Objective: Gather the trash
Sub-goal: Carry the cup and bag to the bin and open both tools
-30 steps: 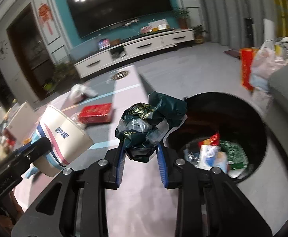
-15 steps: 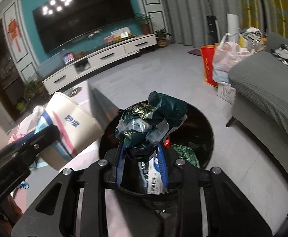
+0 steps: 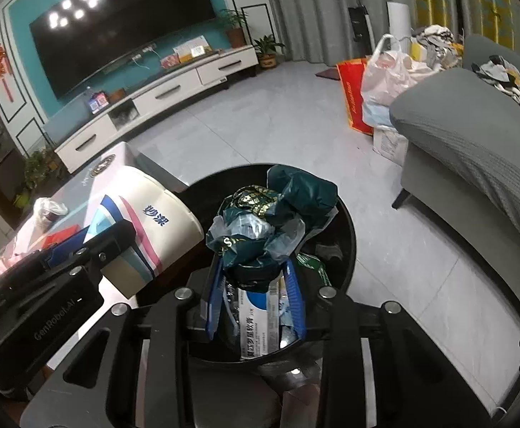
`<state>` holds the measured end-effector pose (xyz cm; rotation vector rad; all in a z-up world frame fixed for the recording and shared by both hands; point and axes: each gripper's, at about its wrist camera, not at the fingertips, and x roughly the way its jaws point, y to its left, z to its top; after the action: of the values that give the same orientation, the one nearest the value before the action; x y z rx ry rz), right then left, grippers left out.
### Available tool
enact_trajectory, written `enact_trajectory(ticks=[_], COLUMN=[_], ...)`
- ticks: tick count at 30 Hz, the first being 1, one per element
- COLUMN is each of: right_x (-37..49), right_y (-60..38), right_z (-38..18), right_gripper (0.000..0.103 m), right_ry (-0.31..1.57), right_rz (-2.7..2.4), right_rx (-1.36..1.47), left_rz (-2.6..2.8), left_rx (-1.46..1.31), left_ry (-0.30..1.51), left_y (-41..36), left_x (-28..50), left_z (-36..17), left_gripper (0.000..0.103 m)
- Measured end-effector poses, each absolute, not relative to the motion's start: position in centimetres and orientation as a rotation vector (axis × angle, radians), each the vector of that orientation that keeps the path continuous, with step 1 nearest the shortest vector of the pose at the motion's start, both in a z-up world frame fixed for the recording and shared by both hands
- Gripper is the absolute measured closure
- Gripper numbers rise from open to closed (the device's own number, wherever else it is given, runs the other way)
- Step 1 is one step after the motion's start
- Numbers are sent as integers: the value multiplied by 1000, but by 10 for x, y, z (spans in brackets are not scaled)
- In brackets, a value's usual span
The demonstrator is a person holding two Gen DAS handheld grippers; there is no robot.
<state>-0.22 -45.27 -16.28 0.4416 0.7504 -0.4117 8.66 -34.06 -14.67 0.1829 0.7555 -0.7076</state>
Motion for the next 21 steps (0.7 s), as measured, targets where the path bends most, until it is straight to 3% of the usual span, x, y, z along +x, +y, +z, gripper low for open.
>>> enact_trajectory(ticks=[5, 9, 12, 18, 21], right_x=[-2, -4, -4, -1, 1], right_y=[-458, -461, -462, -454, -450], right_z=[-170, -170, -170, -166, -163], right_gripper=[65, 54, 47, 42, 39], right_ry=[784, 790, 789, 785, 781], right_rz=[-423, -448, -438, -424, -421], right_rx=[470, 488, 506, 486, 477], left_rz=[-707, -702, -697, -656, -638], left_rx=[193, 171, 151, 95, 88], left_ry=[756, 765, 771, 755, 743], left_y=[-347, -341, -332, -309, -296], left_x=[84, 84, 87, 83, 79], left_z=[-152, -153, -153, -146, -144], left_gripper=[47, 35, 30, 14, 12])
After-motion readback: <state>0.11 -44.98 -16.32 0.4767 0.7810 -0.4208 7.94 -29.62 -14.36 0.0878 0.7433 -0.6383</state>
